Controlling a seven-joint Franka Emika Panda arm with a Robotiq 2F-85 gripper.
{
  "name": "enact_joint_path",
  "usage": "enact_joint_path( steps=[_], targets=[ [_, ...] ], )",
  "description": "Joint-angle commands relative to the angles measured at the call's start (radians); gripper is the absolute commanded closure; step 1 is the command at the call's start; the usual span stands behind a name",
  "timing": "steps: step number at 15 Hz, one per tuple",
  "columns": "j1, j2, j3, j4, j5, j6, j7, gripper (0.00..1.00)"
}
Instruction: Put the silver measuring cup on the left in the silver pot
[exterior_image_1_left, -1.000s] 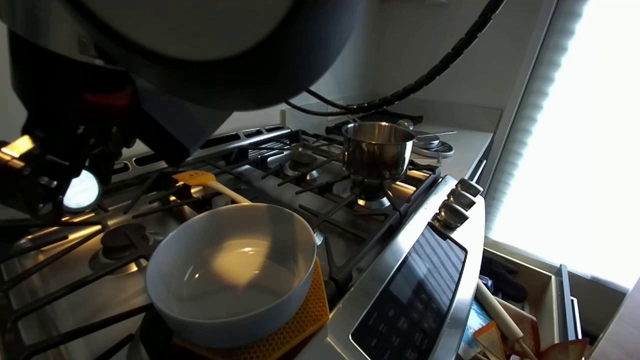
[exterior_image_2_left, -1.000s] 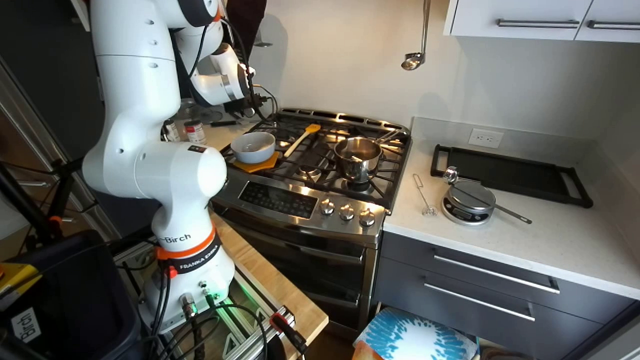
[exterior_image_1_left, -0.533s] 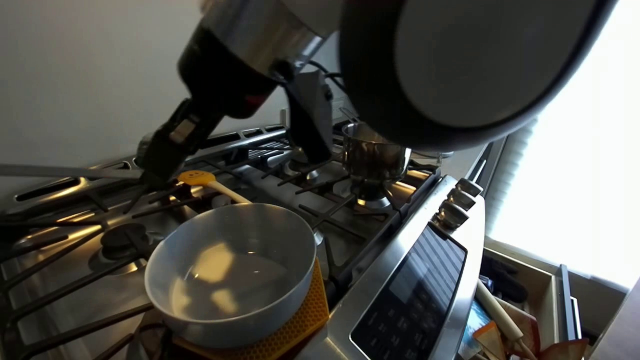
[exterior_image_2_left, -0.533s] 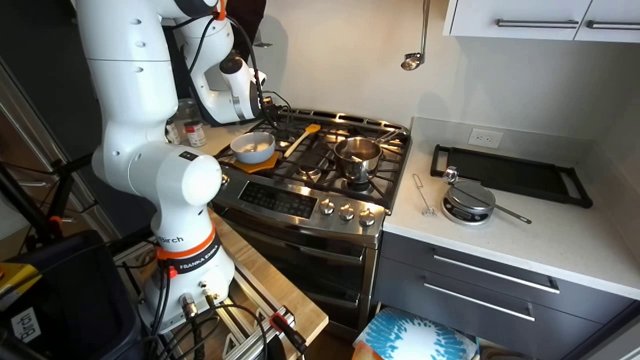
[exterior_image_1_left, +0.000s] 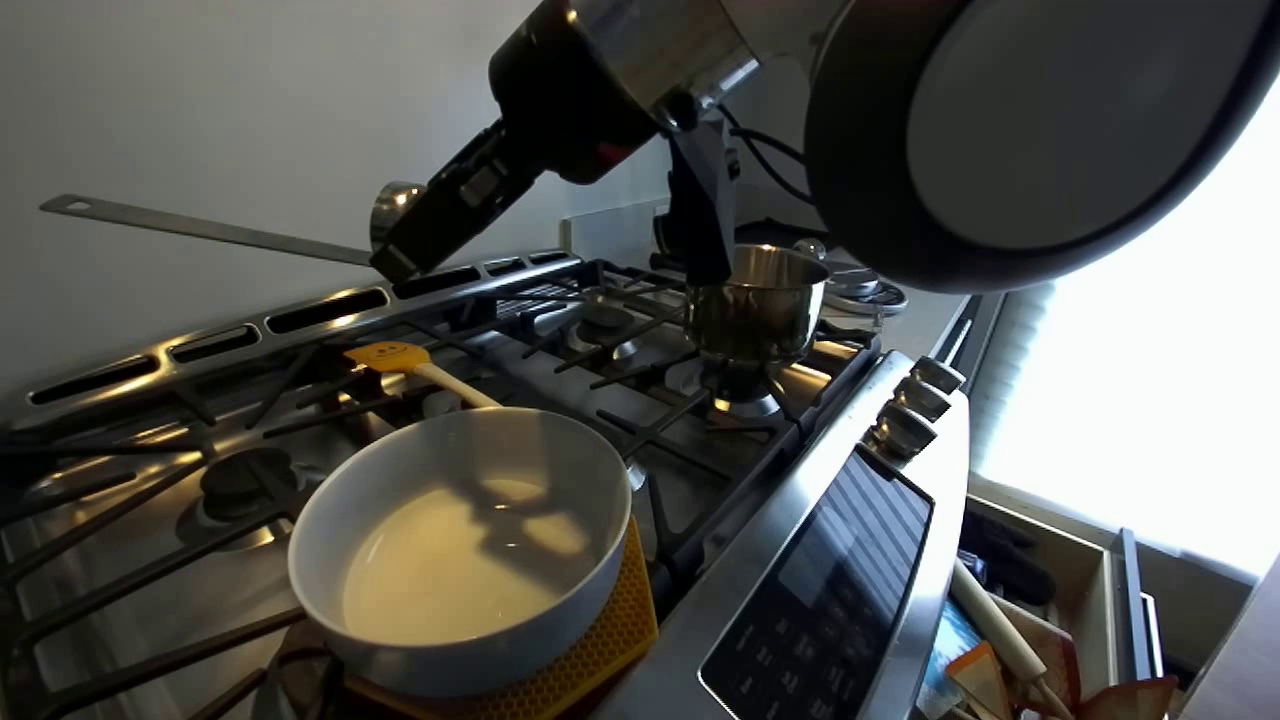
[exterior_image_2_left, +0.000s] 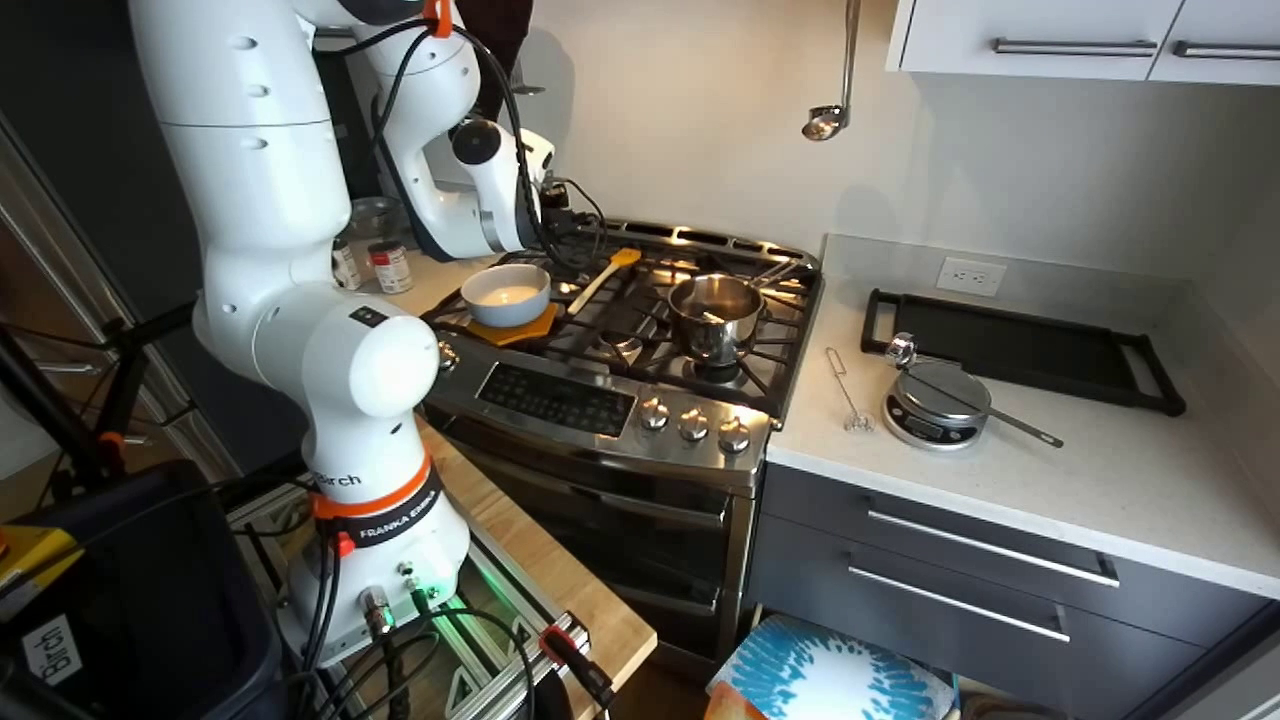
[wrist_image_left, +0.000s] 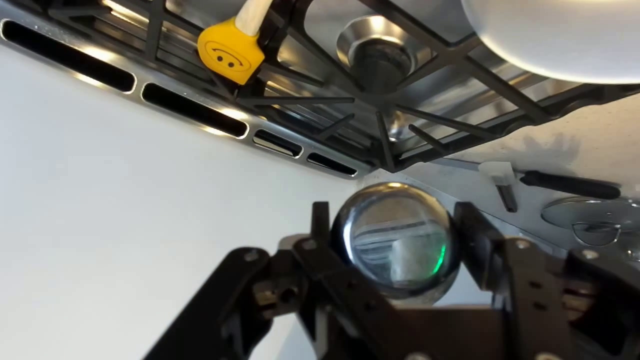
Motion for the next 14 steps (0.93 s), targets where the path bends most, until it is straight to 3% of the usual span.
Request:
enact_joint_path(
  steps=[1,2,6,10,11,14],
  targets=[
    [-0.028,-0.001,0.032,0.0,0.004,-0.004,-0.004,0.37],
    [-0.028,-0.001,0.032,0.0,0.004,-0.004,-0.004,0.62],
    [-0.067,-0.065,0.006,-0.116,0.055,0.004,0.009,0.62],
    [-0.058,-0.136,-0.052,-0.262,0.257,0.051,-0.014,0.62],
    [-0.058,-0.062,-0.063,-0.17,0.312,0.033,-0.023,0.62],
    [-0.056,-0.087,-0.082,-0.178,0.528,0.041,-0.082,0.62]
  ],
)
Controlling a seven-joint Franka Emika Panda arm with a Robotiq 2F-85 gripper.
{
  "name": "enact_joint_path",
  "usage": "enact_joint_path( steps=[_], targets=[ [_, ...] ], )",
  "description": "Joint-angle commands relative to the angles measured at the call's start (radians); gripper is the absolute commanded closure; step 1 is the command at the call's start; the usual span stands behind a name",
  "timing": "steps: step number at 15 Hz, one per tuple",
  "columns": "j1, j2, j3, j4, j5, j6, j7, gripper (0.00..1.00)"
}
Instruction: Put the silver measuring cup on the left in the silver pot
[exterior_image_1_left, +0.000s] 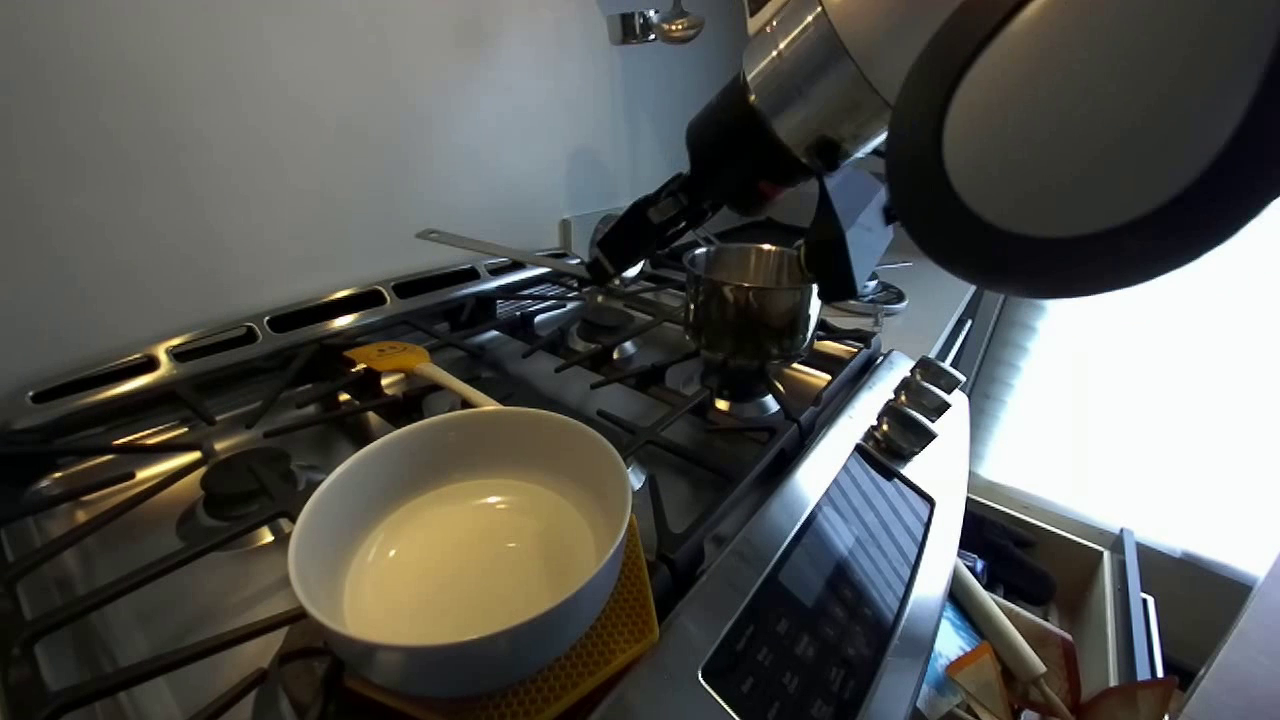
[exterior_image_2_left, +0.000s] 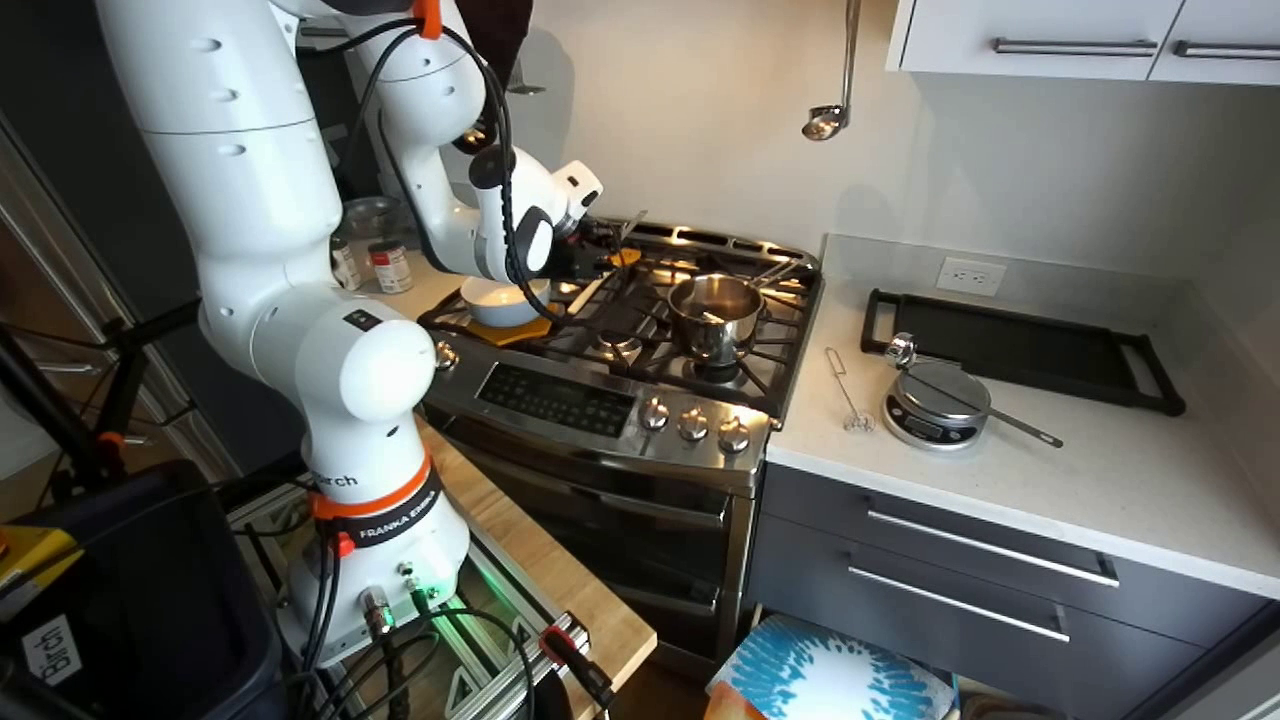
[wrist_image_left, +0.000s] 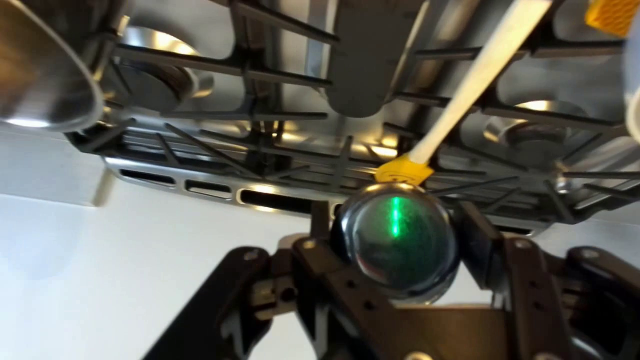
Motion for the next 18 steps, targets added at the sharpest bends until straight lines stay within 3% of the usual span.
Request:
enact_joint_path(
  steps=[1,2,3,5,12,15,18],
  targets=[
    [-0.001,0.0,-0.007,0.008,0.066,0.0,-0.017,0.37],
    [-0.001,0.0,-0.013,0.014,0.116,0.0,-0.037,0.37],
    [-0.001,-0.001,-0.016,0.015,0.136,0.0,-0.043,0.62],
    [0.003,0.003,-0.02,0.018,0.19,0.046,-0.063,0.62],
    [0.04,0.049,-0.003,0.021,0.705,0.208,-0.296,0.62],
    [0.067,0.08,0.017,0.02,0.907,0.299,-0.314,0.62],
    [0.075,0.09,0.018,0.024,1.02,0.384,-0.334,0.62]
  ],
)
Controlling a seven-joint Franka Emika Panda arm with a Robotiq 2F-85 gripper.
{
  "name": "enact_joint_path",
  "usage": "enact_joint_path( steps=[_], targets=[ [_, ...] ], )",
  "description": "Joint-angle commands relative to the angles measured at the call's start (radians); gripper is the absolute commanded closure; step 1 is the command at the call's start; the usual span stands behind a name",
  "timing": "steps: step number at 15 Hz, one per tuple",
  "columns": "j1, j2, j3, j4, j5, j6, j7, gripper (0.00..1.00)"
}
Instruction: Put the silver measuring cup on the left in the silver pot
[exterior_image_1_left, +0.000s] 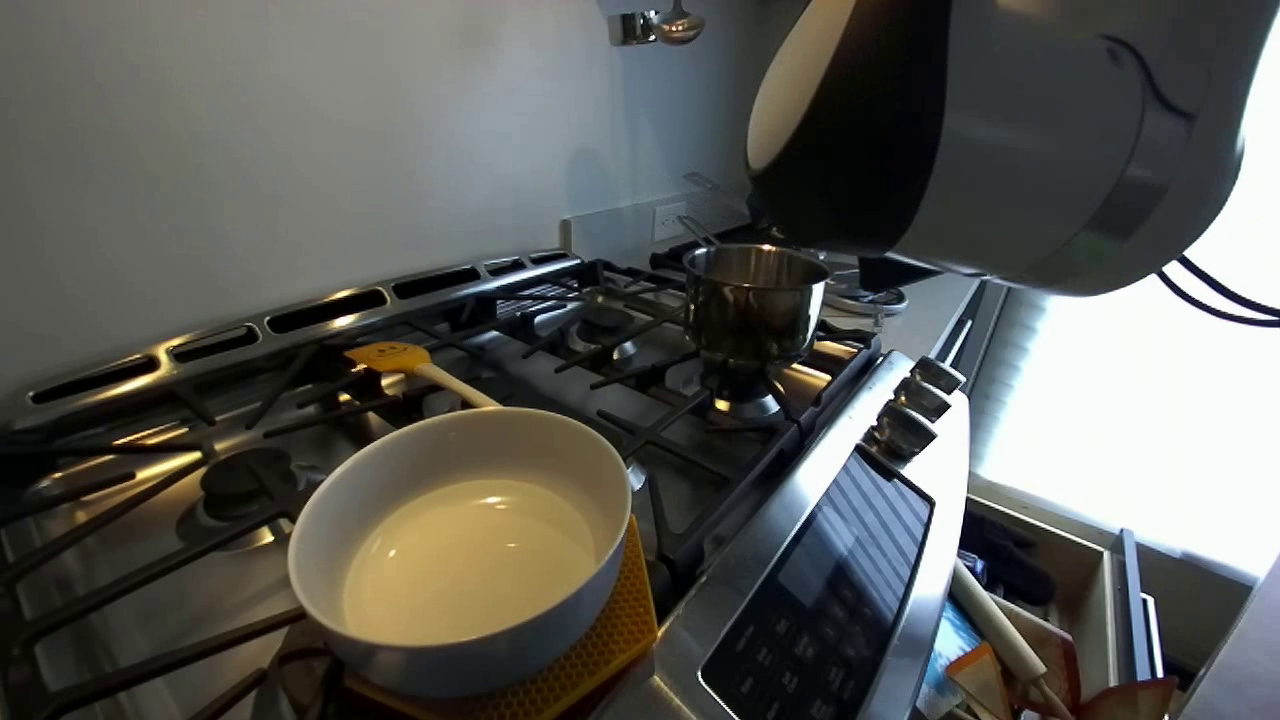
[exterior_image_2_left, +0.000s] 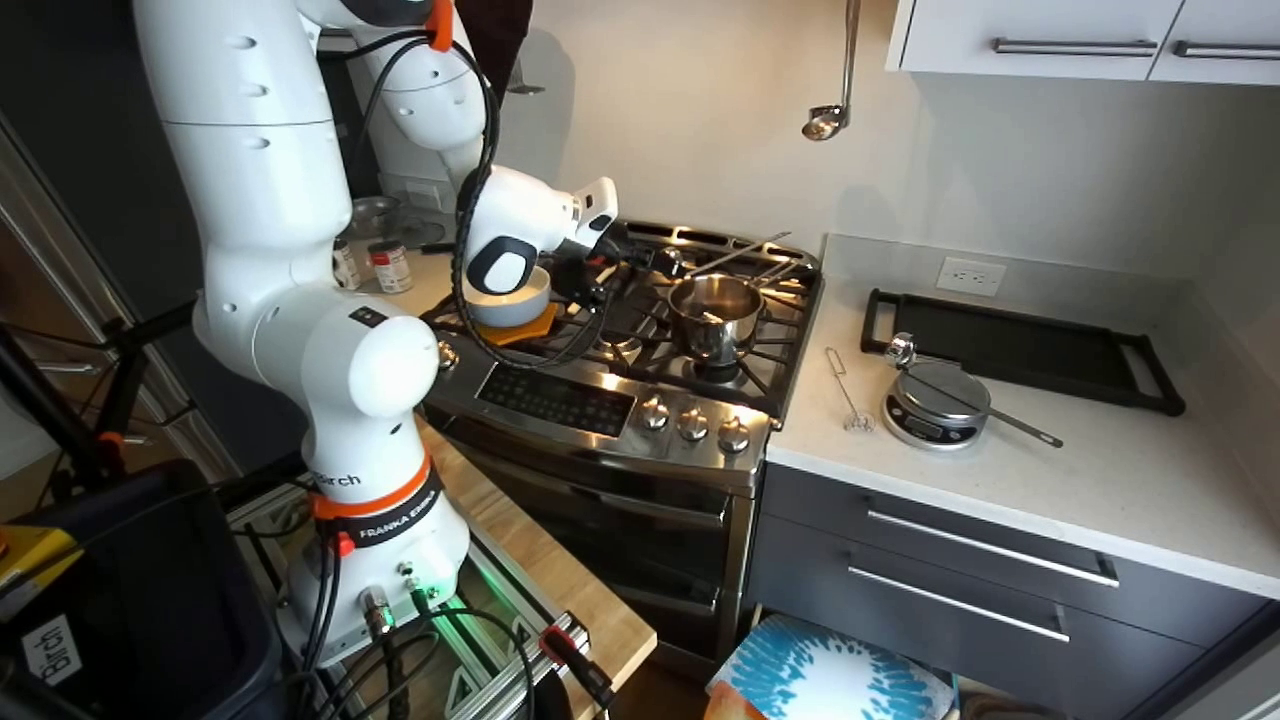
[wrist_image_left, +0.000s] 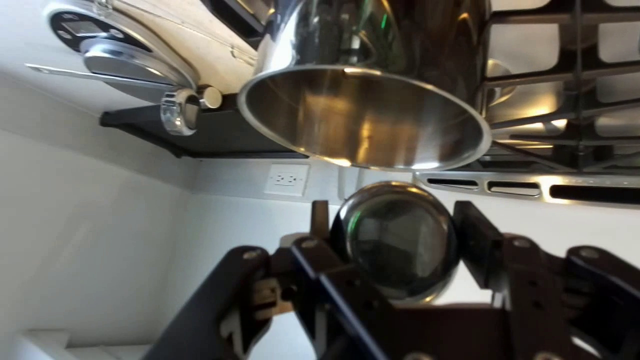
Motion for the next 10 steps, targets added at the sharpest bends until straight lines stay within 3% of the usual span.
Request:
enact_joint_path(
  steps=[1,5,6,7,8,10],
  targets=[
    [0.014,0.012,0.0,0.012,0.121,0.087,-0.037,0.62],
    [-0.017,0.013,0.014,0.012,0.075,0.076,-0.012,0.62],
    [-0.018,0.013,0.014,0.017,0.074,0.076,-0.011,0.37],
    [-0.018,0.014,0.014,0.017,0.074,0.076,-0.011,0.37],
    [-0.018,0.014,0.014,0.017,0.074,0.076,-0.011,0.62],
    [-0.041,0.022,-0.002,0.032,0.0,0.097,0.059,0.62]
  ],
)
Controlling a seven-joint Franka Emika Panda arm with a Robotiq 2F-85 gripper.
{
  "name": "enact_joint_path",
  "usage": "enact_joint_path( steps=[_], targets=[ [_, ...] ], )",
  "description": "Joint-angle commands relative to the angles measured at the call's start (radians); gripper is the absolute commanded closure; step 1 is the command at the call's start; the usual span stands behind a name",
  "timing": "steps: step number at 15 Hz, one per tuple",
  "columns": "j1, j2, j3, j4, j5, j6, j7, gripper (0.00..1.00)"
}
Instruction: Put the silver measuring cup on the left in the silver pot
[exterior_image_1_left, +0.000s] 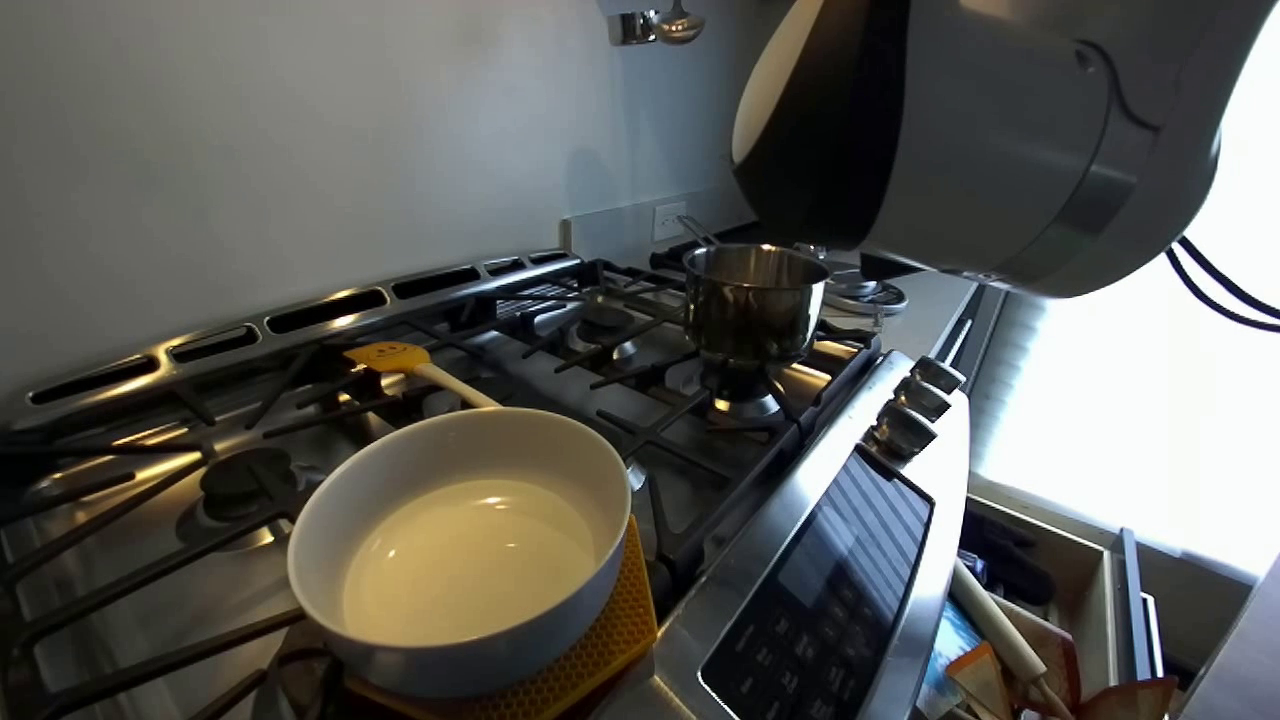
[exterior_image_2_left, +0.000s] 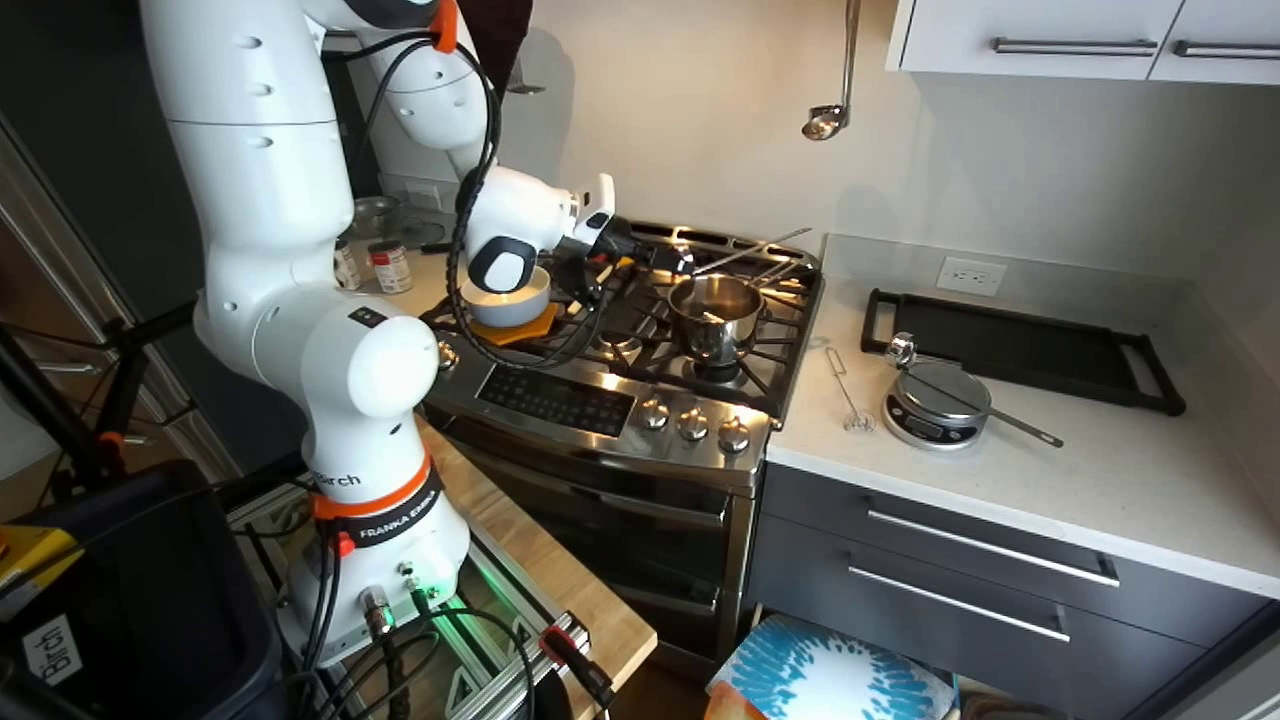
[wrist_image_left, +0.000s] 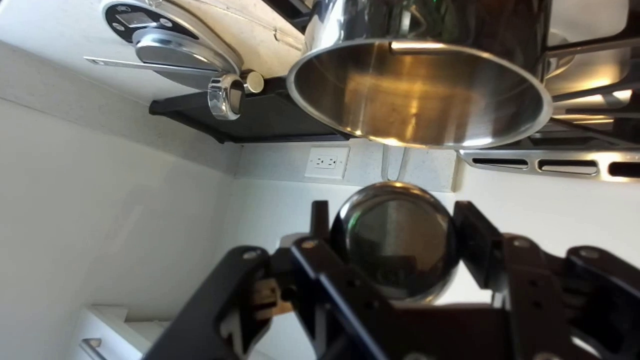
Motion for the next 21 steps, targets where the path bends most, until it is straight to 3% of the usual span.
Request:
enact_joint_path(
  steps=[1,13,21],
  targets=[
    [-0.045,0.011,-0.014,0.023,-0.099,0.026,0.089,0.62],
    [-0.102,0.122,-0.047,0.099,-0.334,-0.1,0.319,0.62],
    [-0.066,0.155,-0.064,0.111,-0.317,-0.256,0.298,0.62]
  ],
)
